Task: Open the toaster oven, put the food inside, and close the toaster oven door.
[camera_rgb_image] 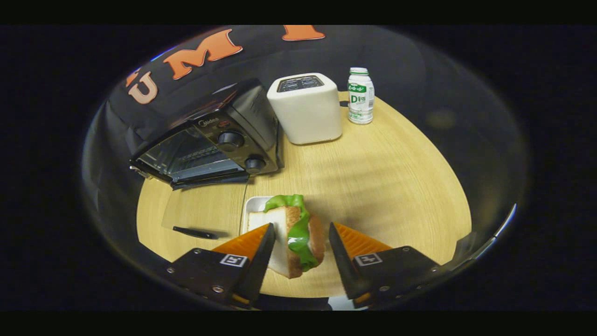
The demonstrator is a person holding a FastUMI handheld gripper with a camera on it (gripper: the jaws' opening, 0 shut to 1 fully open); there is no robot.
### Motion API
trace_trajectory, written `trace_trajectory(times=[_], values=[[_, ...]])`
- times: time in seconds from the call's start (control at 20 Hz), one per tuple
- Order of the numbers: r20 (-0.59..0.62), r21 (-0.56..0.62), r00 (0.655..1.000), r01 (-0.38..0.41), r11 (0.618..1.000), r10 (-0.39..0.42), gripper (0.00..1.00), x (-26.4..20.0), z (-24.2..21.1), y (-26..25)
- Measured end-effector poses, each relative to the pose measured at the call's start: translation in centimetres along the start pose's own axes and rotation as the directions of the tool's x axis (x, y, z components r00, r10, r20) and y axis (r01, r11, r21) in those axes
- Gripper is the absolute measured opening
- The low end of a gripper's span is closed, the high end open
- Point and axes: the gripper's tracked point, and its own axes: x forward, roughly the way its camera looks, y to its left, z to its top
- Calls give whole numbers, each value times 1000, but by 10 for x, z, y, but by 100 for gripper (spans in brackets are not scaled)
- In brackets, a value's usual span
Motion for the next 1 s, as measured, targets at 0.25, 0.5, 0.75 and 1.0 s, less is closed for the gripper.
trace_trajectory(times=[0.25,0.5,0.75,1.0], values=[[-2,71,999,-48,996,48,42,-3,5,4],[1,141,998,-61,988,62,30,-4,3,3],[-32,178,998,-39,983,46,68,12,-11,1],[-61,284,991,-97,954,119,74,18,-18,14]])
